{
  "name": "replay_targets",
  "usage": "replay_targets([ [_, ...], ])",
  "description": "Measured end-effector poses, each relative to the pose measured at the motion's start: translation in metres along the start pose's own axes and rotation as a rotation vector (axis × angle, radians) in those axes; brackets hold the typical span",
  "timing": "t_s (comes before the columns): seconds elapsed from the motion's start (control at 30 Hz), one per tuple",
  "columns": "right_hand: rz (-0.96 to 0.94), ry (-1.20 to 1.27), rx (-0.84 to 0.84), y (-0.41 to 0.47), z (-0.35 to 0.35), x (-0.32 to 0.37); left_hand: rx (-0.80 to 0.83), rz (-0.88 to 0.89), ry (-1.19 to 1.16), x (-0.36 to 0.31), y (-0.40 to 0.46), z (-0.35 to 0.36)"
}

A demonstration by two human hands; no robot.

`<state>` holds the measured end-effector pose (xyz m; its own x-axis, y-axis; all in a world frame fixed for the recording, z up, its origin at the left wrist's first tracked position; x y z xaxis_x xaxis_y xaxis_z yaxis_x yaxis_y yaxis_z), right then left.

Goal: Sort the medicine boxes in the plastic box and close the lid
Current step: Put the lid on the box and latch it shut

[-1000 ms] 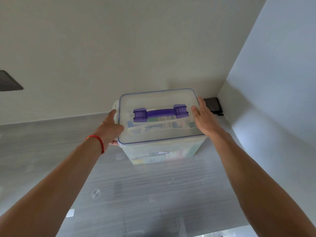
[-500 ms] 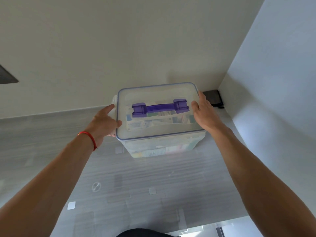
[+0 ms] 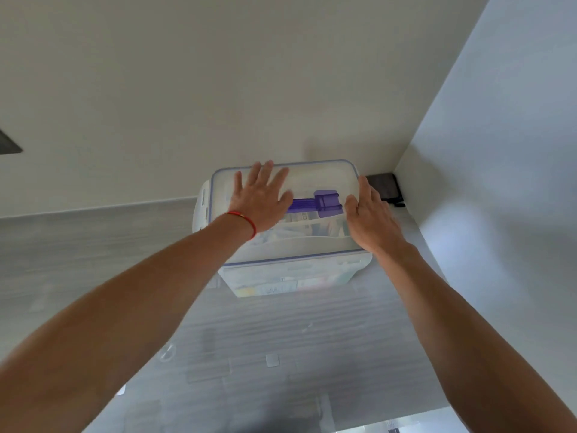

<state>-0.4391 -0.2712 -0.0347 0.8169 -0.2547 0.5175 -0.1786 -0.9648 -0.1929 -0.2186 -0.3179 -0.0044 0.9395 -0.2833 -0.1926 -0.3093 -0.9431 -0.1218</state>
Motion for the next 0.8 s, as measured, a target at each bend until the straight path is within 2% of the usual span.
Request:
replay_targets([
  [0.1,0.000,-0.126,-0.017,0.006,-0.005,0.001,-0.012,0.000,0.103,0.006,0.005,0.023],
  [0.2,-0.119,-0.277,-0.112,0.033,-0.016,0.027,-0.056,0.001,0.101,0.008,0.008,0.025],
  [0.37,-0.351,-0.400,0.028,0.084,0.004,0.077,-0.063,-0.009,0.099,0.006,0.006,0.024],
  [0.43,-0.364,-0.466,-0.016,0.091,0.005,0.082,-0.073,-0.011,0.099,0.005,0.006,0.023],
  [0.8,-0.322,-0.444,-0.037,0.095,0.005,0.085,-0.077,-0.001,0.121,0.006,0.007,0.024],
])
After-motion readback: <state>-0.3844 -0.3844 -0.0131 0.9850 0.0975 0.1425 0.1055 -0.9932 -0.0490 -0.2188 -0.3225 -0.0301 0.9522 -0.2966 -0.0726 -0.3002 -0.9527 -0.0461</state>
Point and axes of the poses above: each hand's wrist, its own y-axis towards the middle knuckle, its own z-axis out of the palm, x = y × z, the point moved 7 cm from there along y, towards the middle knuckle, and after that the axes turned 5 degrees about x, right-handed, at the moved point
